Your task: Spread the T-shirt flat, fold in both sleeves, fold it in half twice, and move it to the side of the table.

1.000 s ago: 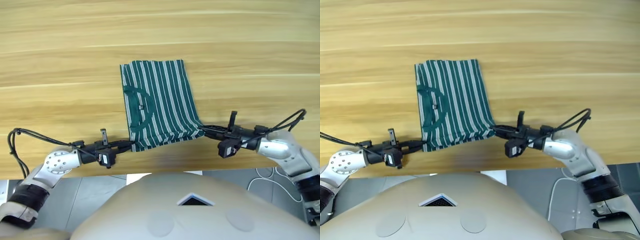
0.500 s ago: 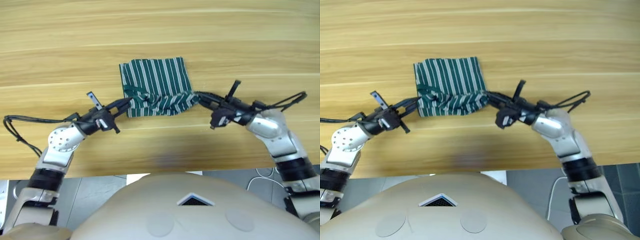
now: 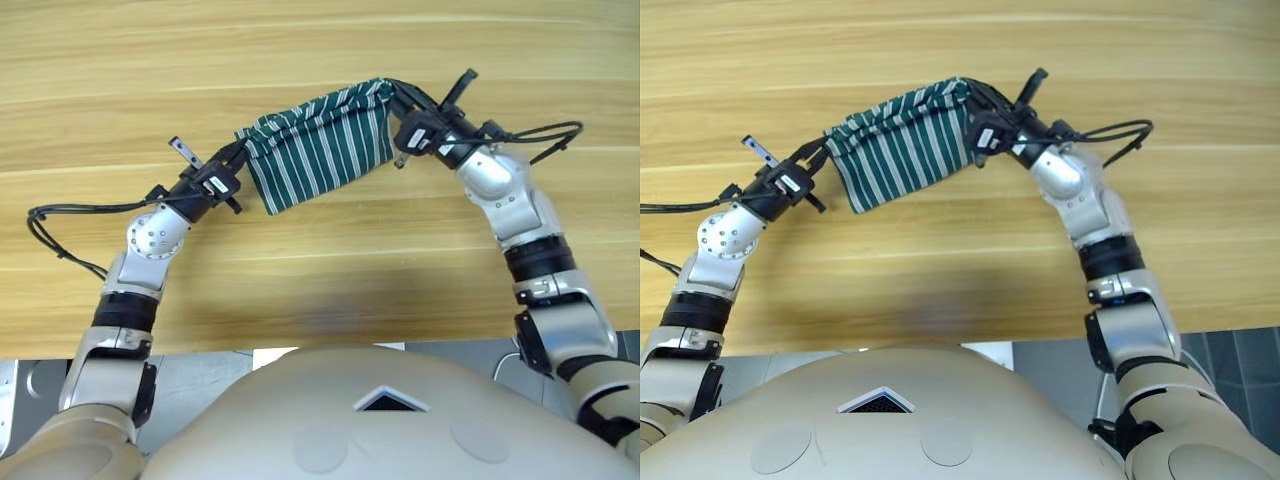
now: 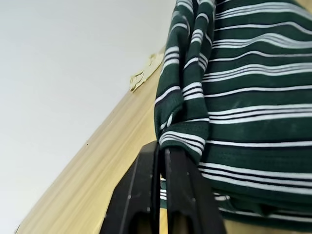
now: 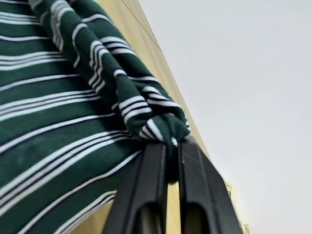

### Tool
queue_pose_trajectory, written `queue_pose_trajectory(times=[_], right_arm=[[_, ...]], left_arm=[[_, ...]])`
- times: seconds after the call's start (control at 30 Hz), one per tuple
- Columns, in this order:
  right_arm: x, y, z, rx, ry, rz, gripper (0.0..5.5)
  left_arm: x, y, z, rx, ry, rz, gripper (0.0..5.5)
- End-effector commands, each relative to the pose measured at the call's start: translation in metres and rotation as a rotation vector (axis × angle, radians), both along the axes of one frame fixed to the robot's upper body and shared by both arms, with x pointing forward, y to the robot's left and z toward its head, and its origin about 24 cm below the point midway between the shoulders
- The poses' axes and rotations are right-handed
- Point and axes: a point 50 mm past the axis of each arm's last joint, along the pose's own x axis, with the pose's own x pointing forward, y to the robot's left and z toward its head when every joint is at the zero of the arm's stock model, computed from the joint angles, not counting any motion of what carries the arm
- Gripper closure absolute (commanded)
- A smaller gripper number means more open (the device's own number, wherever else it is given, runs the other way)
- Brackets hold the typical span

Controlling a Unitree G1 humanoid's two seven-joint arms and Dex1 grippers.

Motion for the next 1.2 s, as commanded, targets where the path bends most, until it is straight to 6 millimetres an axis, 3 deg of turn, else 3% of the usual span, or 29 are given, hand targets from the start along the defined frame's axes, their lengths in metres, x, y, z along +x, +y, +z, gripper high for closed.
queue_pose_trajectory(times=[0.03,0.1,0.23,0.4,0.53,0.67,0.8,1.07,1.2], right_arm=[[0.016,0.007,0.001,-0.017,-0.014,-0.015,5.41],[0.021,0.01,-0.002,-0.028,-0.006,-0.019,5.41],[0.029,0.013,-0.011,-0.058,0.018,-0.04,4.54],[0.031,0.016,-0.022,-0.083,0.032,-0.064,3.71],[0.034,0.022,-0.02,-0.047,0.014,-0.072,3.02],[0.026,0.042,-0.018,0.056,0.046,-0.002,2.26],[0.012,0.072,-0.023,0.12,0.172,0.141,2.22],[0.037,0.085,-0.028,0.125,0.324,0.018,2.22],[0.049,0.11,-0.002,0.293,0.307,-0.001,2.22]], left_arm=[[0.006,-0.003,-0.006,0.008,0.01,0.019,5.5],[0.006,-0.004,-0.008,0.005,0.014,0.022,5.5],[0.011,-0.004,-0.012,-0.01,0.028,0.058,5.5],[0.029,-0.007,-0.013,-0.063,0.041,0.103,4.58],[0.04,-0.001,-0.011,-0.118,0.022,0.19,3.94],[0.062,0.008,-0.009,-0.207,0.021,0.359,3.28],[0.068,0.036,-0.022,-0.206,0.094,0.583,2.71],[0.046,0.053,-0.034,-0.222,0.039,0.704,1.55],[0.042,0.051,-0.026,-0.249,-0.076,0.733,0.94]])
